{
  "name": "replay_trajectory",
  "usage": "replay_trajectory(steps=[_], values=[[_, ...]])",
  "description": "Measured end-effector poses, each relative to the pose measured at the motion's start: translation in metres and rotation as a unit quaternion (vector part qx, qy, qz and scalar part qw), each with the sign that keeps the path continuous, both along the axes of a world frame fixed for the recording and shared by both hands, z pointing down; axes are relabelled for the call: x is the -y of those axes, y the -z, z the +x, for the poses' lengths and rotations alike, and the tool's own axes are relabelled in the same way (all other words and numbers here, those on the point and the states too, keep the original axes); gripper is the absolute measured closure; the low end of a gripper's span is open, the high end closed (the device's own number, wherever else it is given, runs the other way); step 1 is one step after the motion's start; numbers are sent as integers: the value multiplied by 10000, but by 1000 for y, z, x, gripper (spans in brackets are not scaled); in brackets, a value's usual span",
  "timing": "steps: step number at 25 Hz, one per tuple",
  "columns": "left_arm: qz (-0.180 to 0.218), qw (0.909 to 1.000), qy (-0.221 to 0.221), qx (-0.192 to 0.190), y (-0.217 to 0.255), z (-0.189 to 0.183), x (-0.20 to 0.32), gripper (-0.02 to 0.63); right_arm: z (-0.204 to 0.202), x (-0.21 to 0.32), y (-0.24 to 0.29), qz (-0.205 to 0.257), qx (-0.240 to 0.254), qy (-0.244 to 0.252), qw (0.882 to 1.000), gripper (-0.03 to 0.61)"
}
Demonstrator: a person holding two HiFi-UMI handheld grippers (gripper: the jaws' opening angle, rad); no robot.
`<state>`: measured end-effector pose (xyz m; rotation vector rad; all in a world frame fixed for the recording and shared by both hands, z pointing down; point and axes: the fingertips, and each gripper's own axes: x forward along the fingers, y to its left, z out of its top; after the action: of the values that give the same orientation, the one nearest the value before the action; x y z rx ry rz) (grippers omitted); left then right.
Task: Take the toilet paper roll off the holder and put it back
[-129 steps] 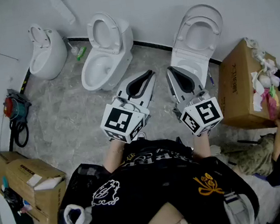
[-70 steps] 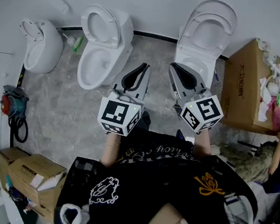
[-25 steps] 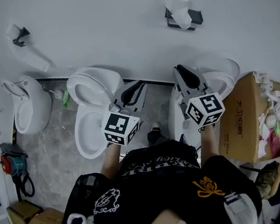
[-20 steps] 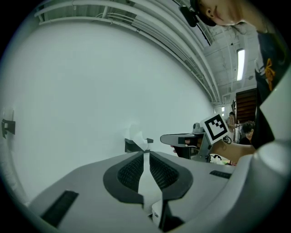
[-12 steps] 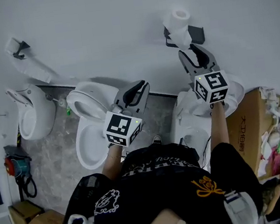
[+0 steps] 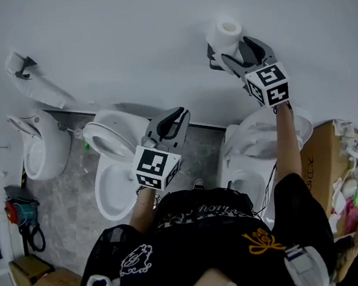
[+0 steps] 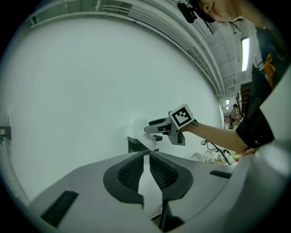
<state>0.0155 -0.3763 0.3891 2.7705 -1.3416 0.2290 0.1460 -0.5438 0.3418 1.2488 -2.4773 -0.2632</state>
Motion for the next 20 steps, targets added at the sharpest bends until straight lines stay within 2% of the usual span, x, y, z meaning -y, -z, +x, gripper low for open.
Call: replay_trajectory(steps=[3, 5, 10, 12, 20], values=[[-34, 10000, 39, 32, -3, 1, 4, 574, 0, 18, -11, -203, -478, -39, 9986, 216], [-40, 9999, 85, 46, -3, -1, 7, 574, -1, 27, -14, -303, -579, -51, 9978, 216], [-38, 9998, 204, 78, -4, -13, 10, 574, 0, 37, -21, -510, -213, -151, 9984, 237], [-44, 9997, 213, 78, -5, -17, 10, 574, 1, 37, -22, -471, -202, -218, 9984, 260], [-71, 10000, 42, 11, -4, -22, 12, 574, 2, 40, -17, -275, -145, -586, 9978, 279]])
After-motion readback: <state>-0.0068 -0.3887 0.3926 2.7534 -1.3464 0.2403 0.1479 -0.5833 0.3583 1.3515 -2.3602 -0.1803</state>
